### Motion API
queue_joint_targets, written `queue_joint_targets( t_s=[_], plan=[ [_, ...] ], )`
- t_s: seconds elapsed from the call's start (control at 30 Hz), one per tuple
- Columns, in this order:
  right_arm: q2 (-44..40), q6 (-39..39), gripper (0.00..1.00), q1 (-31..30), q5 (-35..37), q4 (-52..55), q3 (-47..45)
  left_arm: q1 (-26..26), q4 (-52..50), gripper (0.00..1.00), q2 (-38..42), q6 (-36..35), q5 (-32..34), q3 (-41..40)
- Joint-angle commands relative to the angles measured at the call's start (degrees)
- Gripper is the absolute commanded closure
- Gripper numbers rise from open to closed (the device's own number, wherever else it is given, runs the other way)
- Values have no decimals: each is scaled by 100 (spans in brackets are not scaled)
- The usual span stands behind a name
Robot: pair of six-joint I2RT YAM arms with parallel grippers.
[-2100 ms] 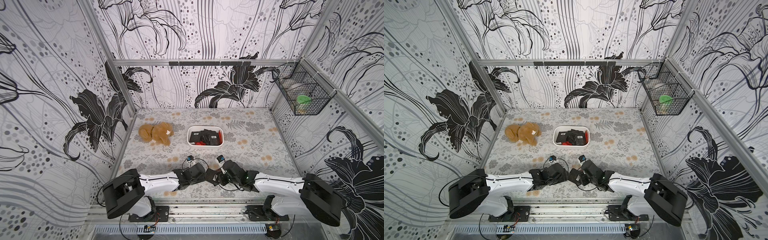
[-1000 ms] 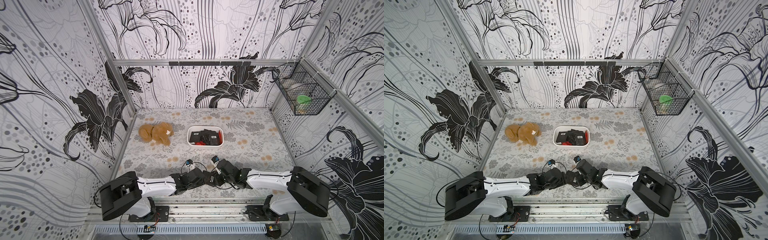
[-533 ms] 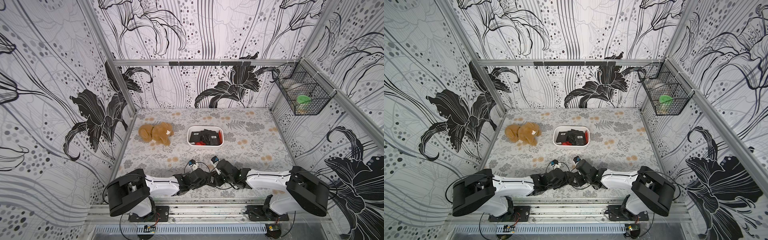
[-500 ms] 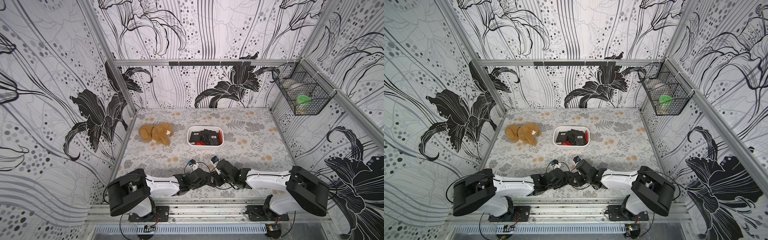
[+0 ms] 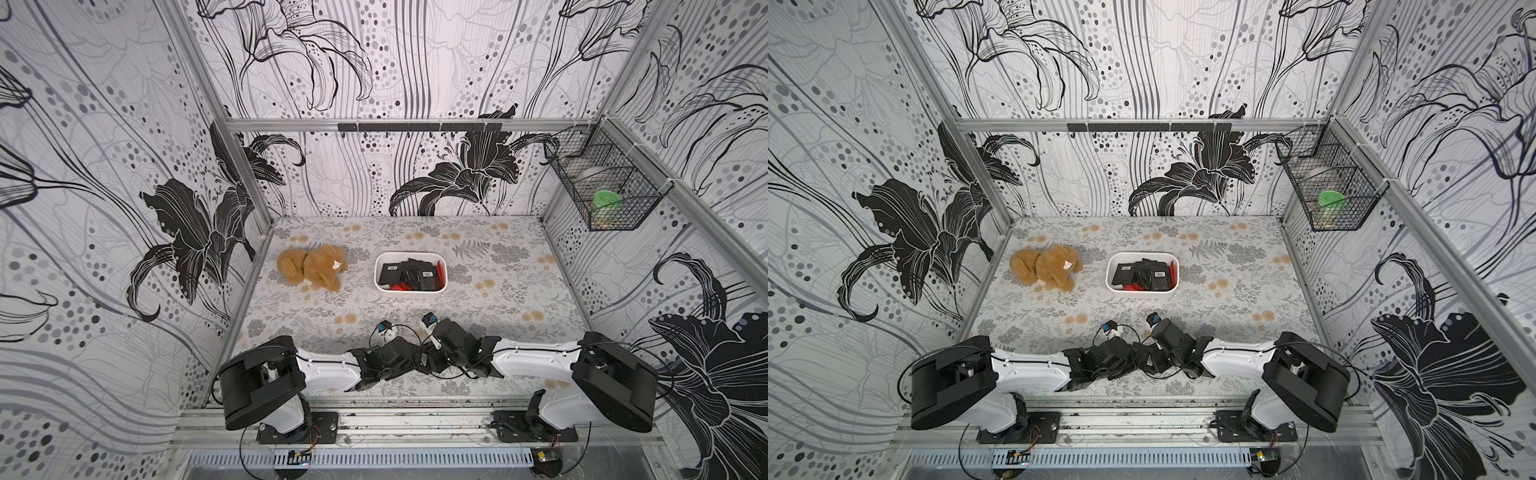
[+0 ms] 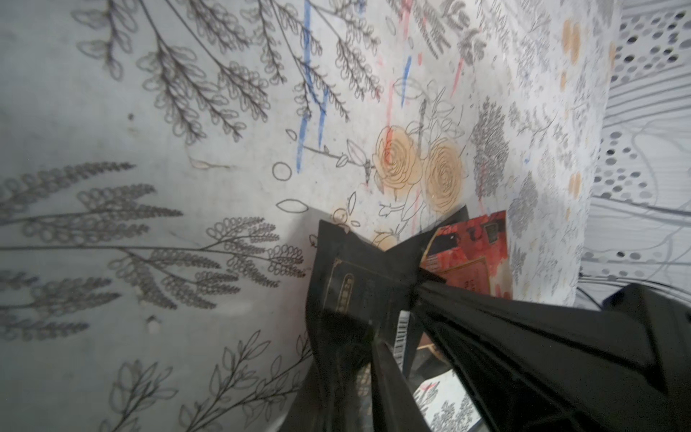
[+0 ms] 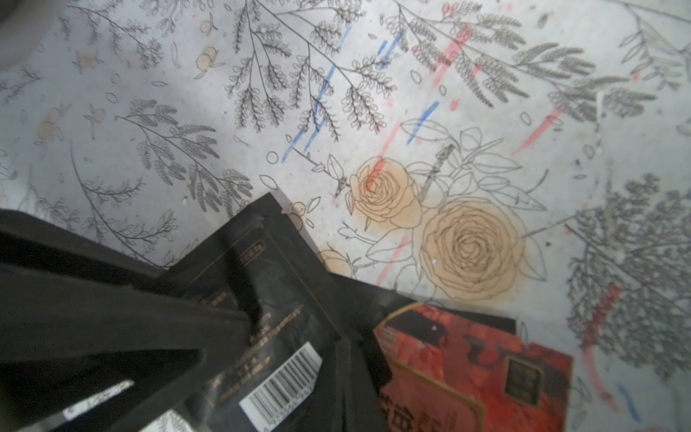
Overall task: Put the tea bags into the storage box
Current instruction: Pick up the tea bag from the center of the board.
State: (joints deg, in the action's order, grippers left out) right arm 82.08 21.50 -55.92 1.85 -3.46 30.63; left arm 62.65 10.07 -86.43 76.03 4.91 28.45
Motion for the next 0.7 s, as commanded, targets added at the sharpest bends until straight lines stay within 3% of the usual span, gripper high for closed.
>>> queue_joint_targets(
  t_s=[0.0, 0.13, 0.23, 0.43, 0.53, 0.67],
  plan=[
    [-153, -125, 100, -49, -149, 86, -43, 50, -377, 88, 37, -53, -85, -56],
    [-493, -136, 100, -50, -147, -31, -194, 50, -634, 100, 321, -149, 6, -34],
    [-847, -89, 100, -46, 94, -59, -324, 47, -1037, 100, 651, -172, 215, -32],
    [-1603, 275, 100, -41, 1361, 325, -539, 51, -2318, 100, 1525, -419, 827, 171],
    [-1929, 534, 97, -42, 1966, 627, -602, 53, -3377, 100, 1823, -794, 1382, 633],
    [-2492, 728, 94, -43, 2502, 800, -769, 2, -5161, 100, 1685, -1359, 2717, 1850]
  ],
)
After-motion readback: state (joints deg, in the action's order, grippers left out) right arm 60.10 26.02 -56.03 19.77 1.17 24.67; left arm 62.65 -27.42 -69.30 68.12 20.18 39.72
